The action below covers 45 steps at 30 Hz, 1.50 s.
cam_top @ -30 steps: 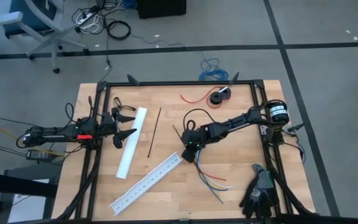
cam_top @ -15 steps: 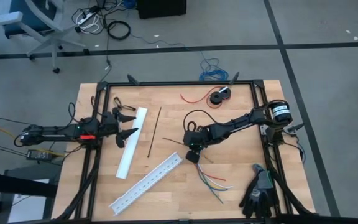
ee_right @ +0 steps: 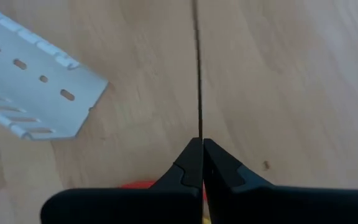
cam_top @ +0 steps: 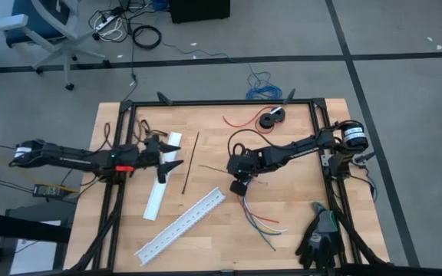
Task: Ziptie cables
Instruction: Wrap the right black zip tie
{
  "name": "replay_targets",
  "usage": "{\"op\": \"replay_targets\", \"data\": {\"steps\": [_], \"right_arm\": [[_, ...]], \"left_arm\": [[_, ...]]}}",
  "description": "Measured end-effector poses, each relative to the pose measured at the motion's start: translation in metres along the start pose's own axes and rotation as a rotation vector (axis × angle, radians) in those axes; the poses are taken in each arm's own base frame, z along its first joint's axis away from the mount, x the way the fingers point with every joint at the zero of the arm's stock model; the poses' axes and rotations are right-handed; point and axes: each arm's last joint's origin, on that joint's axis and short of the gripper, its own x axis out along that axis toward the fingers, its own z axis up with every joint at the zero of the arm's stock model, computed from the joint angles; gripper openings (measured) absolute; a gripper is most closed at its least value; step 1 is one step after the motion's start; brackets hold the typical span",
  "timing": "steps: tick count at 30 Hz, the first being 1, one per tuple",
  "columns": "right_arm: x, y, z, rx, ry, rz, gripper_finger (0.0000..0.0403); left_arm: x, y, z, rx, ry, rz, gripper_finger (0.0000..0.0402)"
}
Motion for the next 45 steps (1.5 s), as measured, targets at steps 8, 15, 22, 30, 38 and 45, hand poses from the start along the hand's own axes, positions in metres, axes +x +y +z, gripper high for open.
{"op": "replay_targets", "data": {"steps": [8, 15, 22, 30, 38, 45], "right_arm": [[0.001, -0.005, 0.003, -0.012, -0.008, 0.003, 0.0], [0.0, -0.003, 0.005, -0.037, -0.014, 0.034, 0.0], [-0.001, 0.002, 0.005, -0.074, -0.027, 0.059, 0.0], [-0.002, 0.008, 0.006, -0.105, -0.058, 0.101, 0.0], [-0.002, 0.009, 0.008, -0.104, -0.07, 0.105, 0.0], [-0.002, 0.009, 0.008, -0.104, -0.073, 0.107, 0.0]], "left_arm": [[0.06, -0.025, 0.036, 0.151, 0.154, -0.129, 0.0287], [0.118, -0.039, 0.031, 0.284, 0.457, -0.154, 0.0287], [0.158, -0.052, 0.02, 0.385, 0.542, -0.2, 0.0287], [0.178, -0.057, 0.015, 0.437, 0.58, -0.214, 0.0281], [0.183, -0.058, 0.011, 0.434, 0.587, -0.228, 0.0205], [0.183, -0.058, 0.011, 0.427, 0.583, -0.245, 0.015]]}}
